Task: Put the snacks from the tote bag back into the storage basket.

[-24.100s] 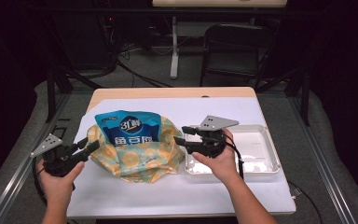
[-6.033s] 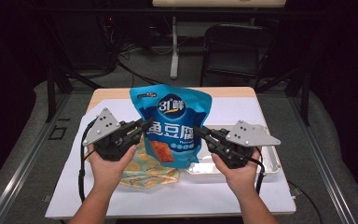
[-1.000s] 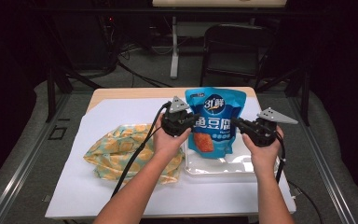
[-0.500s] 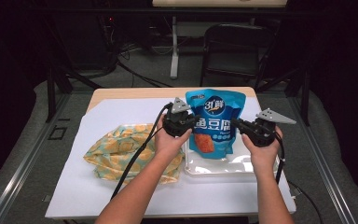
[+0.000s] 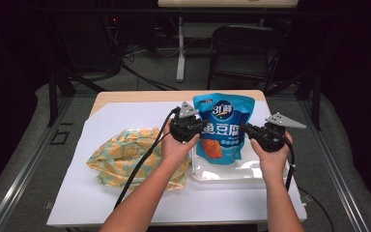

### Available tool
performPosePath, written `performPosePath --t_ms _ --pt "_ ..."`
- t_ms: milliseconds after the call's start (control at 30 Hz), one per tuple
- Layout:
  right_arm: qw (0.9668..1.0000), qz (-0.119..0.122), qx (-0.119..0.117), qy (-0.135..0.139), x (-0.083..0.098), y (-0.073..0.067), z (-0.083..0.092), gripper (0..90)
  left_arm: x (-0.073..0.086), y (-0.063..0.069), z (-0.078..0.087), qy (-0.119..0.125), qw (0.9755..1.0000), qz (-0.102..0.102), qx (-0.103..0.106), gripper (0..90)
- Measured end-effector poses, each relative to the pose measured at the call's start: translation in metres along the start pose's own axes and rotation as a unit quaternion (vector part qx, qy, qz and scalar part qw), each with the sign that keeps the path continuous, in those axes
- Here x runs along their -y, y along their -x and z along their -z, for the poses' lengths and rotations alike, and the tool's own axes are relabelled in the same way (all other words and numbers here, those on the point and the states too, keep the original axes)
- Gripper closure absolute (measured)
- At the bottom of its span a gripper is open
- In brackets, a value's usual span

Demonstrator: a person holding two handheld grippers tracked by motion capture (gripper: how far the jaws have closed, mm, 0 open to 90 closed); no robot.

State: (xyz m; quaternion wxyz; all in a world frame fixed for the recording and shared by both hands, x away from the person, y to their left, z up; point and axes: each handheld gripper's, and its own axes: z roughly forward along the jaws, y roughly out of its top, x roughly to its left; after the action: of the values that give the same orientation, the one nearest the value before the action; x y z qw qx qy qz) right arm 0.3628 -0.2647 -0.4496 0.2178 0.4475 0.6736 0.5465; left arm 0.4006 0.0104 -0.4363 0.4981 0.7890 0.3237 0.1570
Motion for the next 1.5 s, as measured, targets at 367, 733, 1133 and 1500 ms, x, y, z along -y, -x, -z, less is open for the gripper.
performPosePath --t_ms 367,733,1133,1500 --pt "1.0000 -0.007 -0.005 0.002 0.002 0.004 0.000 86.7 0.000 0.001 0.000 0.002 1.0000 -0.003 0.003 84.1" --pt "0.9999 -0.015 -0.005 -0.001 0.005 0.007 0.003 85.7 0.006 0.005 0.001 0.007 0.9999 -0.004 0.011 83.5" --pt "0.9999 -0.016 -0.002 -0.002 0.009 0.010 0.009 82.3 0.010 0.008 0.002 0.011 0.9997 -0.007 0.021 79.3" --pt "0.9997 -0.020 -0.010 0.011 0.006 0.010 0.017 76.3 0.008 0.010 0.004 0.027 0.9994 -0.001 0.020 64.7"
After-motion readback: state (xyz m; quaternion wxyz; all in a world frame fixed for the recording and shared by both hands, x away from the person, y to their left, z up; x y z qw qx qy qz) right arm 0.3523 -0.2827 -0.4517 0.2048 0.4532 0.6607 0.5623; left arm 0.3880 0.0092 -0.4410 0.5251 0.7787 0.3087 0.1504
